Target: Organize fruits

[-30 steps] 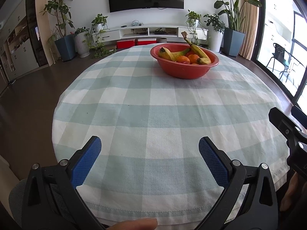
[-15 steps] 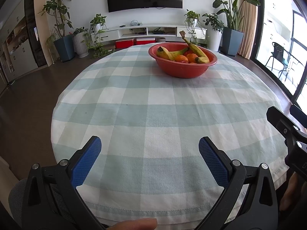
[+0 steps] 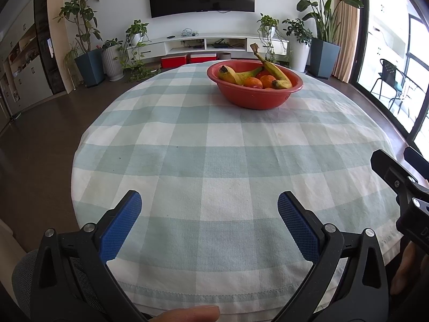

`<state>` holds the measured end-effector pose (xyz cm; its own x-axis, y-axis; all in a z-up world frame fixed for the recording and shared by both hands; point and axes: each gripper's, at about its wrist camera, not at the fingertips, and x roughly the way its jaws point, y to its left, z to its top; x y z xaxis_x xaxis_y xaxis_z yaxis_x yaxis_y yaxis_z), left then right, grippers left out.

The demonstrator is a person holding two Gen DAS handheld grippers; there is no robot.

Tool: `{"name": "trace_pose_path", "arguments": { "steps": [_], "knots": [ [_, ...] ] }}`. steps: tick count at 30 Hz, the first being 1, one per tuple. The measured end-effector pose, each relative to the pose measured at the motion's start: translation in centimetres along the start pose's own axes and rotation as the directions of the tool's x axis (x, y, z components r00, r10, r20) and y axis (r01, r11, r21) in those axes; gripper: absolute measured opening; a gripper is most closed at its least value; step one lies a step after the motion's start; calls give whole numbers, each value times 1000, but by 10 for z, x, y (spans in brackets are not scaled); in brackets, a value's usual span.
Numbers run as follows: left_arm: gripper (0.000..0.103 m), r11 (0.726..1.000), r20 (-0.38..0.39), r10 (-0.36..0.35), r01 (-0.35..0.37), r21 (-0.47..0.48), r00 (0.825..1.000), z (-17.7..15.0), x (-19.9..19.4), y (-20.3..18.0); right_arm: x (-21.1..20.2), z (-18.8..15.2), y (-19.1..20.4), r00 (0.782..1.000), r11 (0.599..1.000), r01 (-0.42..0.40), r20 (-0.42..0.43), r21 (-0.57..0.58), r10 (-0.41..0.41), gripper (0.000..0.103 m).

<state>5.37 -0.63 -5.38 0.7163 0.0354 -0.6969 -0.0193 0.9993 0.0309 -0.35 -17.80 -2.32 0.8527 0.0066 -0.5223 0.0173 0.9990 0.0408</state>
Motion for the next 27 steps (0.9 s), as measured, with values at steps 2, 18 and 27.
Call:
{"name": "trace_pose_path", "arguments": {
  "steps": [2,18,27],
  "knots": [
    [103,1000,0,0,0,0,1000,0,0,0,0,0,0,1000,1000,0,0,0,0,103],
    [103,1000,-1,0,0,0,1000,0,0,0,-1,1,0,1000,1000,0,-2,-1,0,103],
    [103,1000,0,-1,1,0,1000,0,0,0,-2,2,0,1000,1000,0,-3,0,0,103]
  ]
}}
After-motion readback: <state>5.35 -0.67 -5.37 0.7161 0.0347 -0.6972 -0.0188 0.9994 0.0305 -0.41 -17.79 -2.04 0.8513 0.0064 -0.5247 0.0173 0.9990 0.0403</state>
